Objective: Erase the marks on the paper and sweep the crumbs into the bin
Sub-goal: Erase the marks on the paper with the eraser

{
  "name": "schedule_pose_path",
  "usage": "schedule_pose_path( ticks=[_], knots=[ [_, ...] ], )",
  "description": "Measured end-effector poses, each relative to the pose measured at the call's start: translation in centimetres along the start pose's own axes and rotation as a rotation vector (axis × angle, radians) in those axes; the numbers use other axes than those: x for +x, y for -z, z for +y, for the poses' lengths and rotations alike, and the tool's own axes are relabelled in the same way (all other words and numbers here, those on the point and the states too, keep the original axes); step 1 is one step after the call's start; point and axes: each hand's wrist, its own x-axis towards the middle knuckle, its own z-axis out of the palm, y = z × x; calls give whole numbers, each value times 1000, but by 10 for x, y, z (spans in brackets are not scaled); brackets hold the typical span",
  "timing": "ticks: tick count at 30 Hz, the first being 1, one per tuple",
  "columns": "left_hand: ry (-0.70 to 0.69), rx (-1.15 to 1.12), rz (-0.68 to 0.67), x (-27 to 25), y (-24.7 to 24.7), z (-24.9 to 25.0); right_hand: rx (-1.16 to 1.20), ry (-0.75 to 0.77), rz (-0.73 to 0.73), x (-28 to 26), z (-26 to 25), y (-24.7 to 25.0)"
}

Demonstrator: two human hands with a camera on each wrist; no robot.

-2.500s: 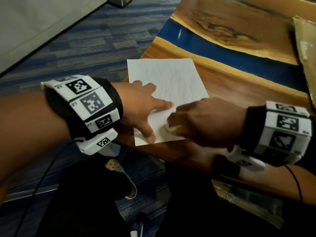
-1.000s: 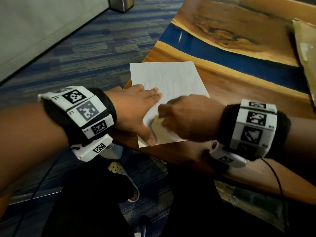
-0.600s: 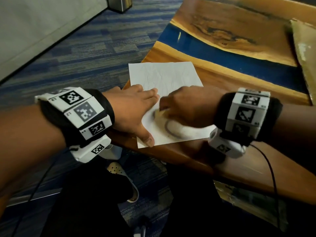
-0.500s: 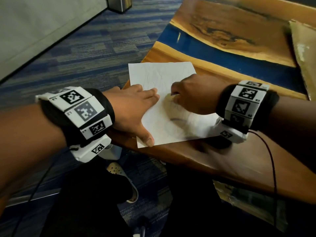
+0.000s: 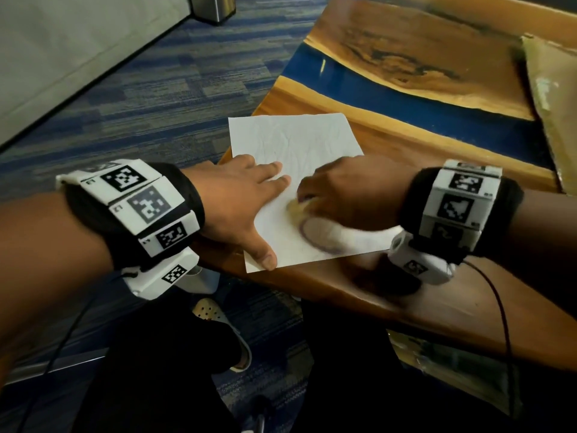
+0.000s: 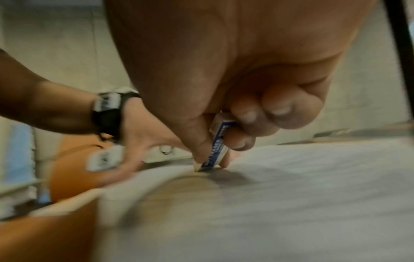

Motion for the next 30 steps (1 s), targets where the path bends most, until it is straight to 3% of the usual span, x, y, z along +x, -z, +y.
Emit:
schedule_pose_path(
  ticks=[3, 7, 8, 12, 20, 22, 25, 27, 30],
  knots=[
    [2, 10, -8, 0, 0, 1, -67, -128, 66, 1, 22, 2],
    [-6, 1, -19, 0, 1, 1, -28, 148, 24, -13, -15, -5],
    [-9, -1, -19, 0, 1, 1, -18, 139, 20, -13, -13, -4],
    [-1, -23, -32, -1, 2, 3, 1, -149, 23, -3, 31, 7],
    [0, -96, 40, 2, 6, 13, 35, -156, 21, -10, 42, -3],
    [-4, -84, 36, 3, 5, 13, 27, -99, 38, -13, 38, -5],
    [2, -67, 25, 4, 5, 11, 46, 180, 20, -23, 6, -13],
    [0, -58, 30, 5, 6, 11, 30, 242, 8, -25, 3, -13],
    [-4, -53, 27, 4, 7, 12, -58, 10, 62, -21, 31, -3]
  ],
)
